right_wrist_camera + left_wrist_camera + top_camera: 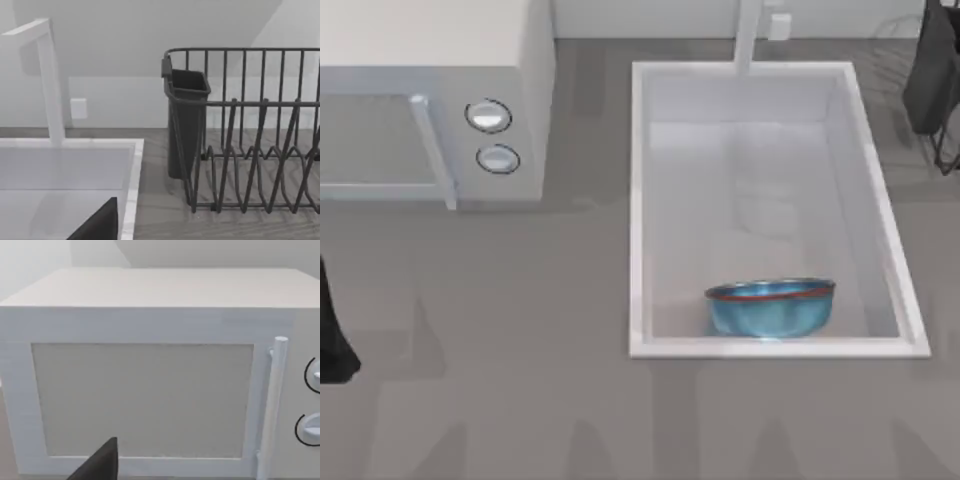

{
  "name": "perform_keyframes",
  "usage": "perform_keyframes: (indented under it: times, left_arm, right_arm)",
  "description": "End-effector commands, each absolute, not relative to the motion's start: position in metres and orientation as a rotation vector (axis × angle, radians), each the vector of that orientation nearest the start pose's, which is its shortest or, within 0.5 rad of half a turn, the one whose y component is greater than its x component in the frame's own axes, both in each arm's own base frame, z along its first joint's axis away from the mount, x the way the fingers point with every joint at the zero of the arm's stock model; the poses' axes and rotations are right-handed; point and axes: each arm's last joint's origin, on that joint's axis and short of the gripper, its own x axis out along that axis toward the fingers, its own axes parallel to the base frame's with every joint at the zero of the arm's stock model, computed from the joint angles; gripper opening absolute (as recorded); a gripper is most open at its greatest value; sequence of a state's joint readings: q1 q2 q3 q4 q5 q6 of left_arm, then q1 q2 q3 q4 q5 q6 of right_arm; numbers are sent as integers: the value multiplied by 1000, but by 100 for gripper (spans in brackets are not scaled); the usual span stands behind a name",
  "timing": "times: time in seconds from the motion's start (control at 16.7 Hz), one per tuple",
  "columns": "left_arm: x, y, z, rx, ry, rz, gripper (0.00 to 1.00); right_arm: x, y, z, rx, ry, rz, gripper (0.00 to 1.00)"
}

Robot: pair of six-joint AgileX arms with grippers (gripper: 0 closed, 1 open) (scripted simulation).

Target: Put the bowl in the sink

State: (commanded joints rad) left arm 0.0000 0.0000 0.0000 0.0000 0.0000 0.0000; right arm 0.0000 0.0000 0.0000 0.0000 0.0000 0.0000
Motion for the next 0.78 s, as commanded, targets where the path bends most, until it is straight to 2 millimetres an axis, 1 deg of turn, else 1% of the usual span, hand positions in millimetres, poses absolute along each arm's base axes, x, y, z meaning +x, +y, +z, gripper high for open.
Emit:
perform_keyframes:
  times: [0.12, 0.24, 0.42, 0.6, 0.78]
  left_arm:
    - [106, -1, 160, 0, 0, 0, 100]
    - [106, -1, 160, 0, 0, 0, 100]
    - [106, -1, 160, 0, 0, 0, 100]
    - [106, -1, 160, 0, 0, 0, 100]
    - [106, -1, 160, 0, 0, 0, 100]
  right_arm:
    - [106, -1, 160, 0, 0, 0, 100]
    - [106, 0, 164, 11, 21, 10, 100]
    - [109, 3, 182, 58, 118, 43, 100]
    - [119, 10, 207, 122, 297, 78, 100]
    - [143, 21, 234, 181, 550, 92, 100]
